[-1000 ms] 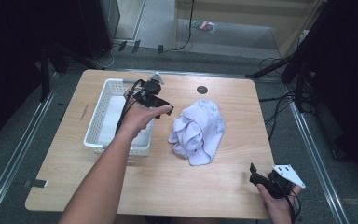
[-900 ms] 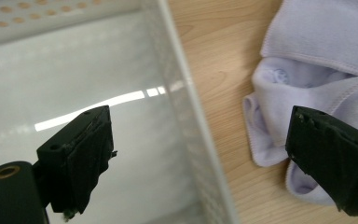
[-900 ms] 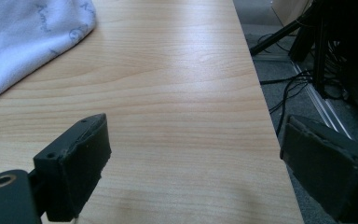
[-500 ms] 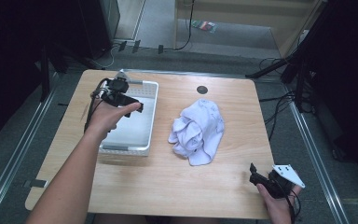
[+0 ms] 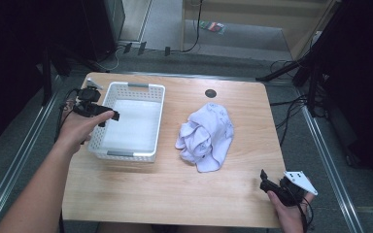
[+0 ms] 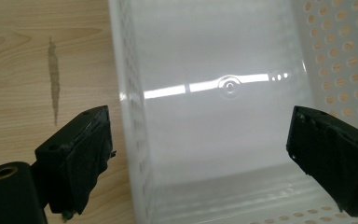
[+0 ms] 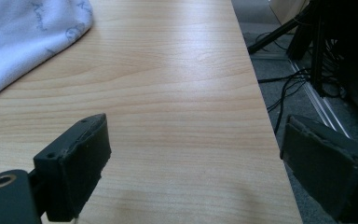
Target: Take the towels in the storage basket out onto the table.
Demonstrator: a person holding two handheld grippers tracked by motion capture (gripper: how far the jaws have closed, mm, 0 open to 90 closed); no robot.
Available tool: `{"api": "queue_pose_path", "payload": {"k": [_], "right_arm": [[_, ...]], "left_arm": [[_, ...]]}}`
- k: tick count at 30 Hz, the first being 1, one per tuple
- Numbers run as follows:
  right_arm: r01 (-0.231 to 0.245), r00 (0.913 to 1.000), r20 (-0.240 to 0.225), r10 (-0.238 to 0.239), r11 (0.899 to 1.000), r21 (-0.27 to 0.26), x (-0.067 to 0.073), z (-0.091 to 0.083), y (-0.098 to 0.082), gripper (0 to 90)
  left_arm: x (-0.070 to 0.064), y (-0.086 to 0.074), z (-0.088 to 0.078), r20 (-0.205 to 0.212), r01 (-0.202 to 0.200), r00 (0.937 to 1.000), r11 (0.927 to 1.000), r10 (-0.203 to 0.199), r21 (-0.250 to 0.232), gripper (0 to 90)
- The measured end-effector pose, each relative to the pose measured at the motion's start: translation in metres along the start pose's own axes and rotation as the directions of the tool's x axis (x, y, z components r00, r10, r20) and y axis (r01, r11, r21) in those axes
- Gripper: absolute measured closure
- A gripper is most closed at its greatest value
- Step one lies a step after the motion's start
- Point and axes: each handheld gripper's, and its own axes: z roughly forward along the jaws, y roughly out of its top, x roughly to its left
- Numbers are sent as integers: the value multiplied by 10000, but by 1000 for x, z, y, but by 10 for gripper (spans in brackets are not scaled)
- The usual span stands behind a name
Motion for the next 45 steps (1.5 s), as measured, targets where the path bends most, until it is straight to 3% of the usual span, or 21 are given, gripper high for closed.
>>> {"api": "queue_pose_path", "payload": {"k": [5, 13, 17, 23, 28, 31, 35, 37, 41, 45], "right_arm": [[5, 10000, 18, -5, 10000, 6, 0, 0, 0, 85], [-8, 10000, 26, 8, 10000, -14, 0, 0, 0, 85], [-12, 10000, 30, 12, 10000, -18, 0, 0, 0, 85], [15, 10000, 64, -15, 10000, 27, 1, 0, 0, 86], [30, 10000, 68, -30, 10000, 19, 1, 0, 0, 86], [56, 10000, 74, -56, 10000, 29, 1, 0, 0, 86], [23, 9999, 121, -23, 10000, 26, 1, 0, 0, 87], [50, 9999, 128, -50, 10000, 4, 1, 0, 0, 87], [90, 9999, 133, -90, 10000, -1, 2, 0, 0, 87], [101, 9999, 129, -100, 9999, -9, 2, 0, 0, 87]], "left_arm": [[19, -13, -7, 180, 218, 9996, 9997, -216, -76, 71], [33, -36, -10, 285, 399, 9988, 9990, -394, -192, 46], [40, -53, -14, 321, 658, 9974, 9972, -647, -353, 4], [46, -85, -18, 444, 661, 9970, 9948, -628, -770, 0], [51, -112, -18, 809, 921, 9932, 9893, -832, -1133, 0], [50, -130, -20, 1123, 1043, 9899, 9807, -864, -1651, 0], [46, -148, -19, 830, 801, 9945, 9730, -634, -2166, 0], [46, -156, -18, 724, 747, 9957, 9655, -583, -2496, 0], [49, -174, -11, 907, 995, 9931, 9432, -743, -3170, 0], [53, -189, -1, 1054, 1031, 9919, 9320, -704, -3474, 0]]}}
